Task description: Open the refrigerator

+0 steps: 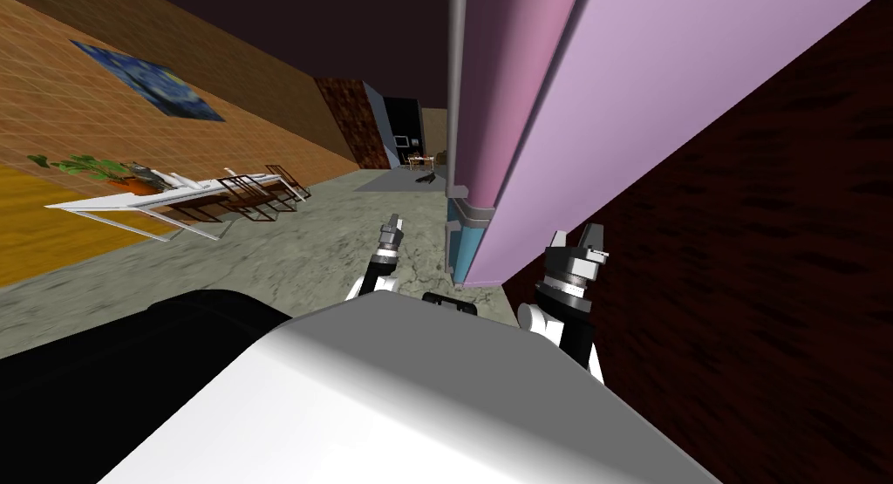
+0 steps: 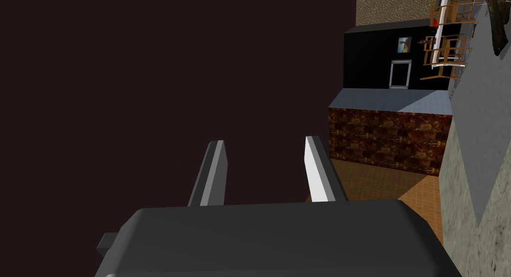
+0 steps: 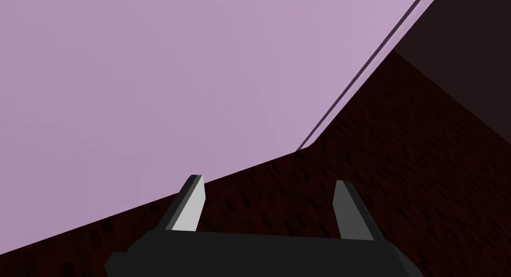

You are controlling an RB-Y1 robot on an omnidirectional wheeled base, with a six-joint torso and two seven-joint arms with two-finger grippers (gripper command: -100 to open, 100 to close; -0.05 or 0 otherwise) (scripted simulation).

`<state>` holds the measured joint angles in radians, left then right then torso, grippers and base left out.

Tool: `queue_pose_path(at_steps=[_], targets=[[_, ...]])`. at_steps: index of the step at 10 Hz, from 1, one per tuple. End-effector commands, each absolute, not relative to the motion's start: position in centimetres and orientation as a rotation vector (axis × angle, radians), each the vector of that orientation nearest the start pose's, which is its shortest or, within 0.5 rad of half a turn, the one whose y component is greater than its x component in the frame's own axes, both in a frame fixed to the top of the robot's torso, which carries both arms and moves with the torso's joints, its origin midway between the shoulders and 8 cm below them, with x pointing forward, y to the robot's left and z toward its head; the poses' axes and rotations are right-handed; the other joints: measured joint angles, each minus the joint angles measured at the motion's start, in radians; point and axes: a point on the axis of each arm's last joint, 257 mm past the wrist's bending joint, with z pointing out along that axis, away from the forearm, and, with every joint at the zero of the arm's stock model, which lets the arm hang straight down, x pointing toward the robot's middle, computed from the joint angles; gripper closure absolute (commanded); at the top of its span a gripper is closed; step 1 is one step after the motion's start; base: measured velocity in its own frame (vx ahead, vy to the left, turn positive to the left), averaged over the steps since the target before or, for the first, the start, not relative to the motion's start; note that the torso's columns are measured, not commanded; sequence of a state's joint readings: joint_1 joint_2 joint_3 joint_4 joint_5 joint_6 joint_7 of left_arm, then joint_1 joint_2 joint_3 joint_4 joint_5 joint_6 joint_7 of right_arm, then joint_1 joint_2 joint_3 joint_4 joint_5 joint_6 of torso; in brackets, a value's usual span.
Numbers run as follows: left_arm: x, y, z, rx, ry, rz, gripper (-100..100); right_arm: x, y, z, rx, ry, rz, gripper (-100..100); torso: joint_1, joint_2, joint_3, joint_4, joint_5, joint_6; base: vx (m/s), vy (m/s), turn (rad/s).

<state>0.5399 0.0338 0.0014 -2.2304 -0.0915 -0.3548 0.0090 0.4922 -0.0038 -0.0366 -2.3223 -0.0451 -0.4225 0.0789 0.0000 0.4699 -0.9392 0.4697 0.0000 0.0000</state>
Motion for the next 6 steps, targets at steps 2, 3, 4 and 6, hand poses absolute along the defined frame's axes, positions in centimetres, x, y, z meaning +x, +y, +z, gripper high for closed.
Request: queue_pose_path(at_steps=[2,3,4,6], targets=[[37.1,28.2,-4.3,-0.766,0.845,-1.173,0,34.6,-29.5,3.2,0.67,0.625,1.219,0,0.0,0.148,-0.295,0.148,0.0,0.0,0.0,0.0,0.0],[37.1,28.2,-4.3,-0.766,0.845,-1.173,0,34.8,-29.1,3.1,0.636,0.663,1.202,-100,0.0,0.221,-0.443,0.221,0.0,0.0,0.009,0.016,-0.001],[37.1,28.2,-4.3,-0.767,0.846,-1.172,0,34.9,-28.8,3.0,0.61,0.692,1.184,-100,0.001,0.255,-0.512,0.254,0.0,0.0,0.01,0.03,-0.004],[37.1,28.2,-4.3,-0.767,0.846,-1.172,0,35.3,-28.3,2.7,0.548,0.755,1.132,-100,0.002,0.267,-0.536,0.267,0.0,0.0,0.009,0.054,-0.005]])
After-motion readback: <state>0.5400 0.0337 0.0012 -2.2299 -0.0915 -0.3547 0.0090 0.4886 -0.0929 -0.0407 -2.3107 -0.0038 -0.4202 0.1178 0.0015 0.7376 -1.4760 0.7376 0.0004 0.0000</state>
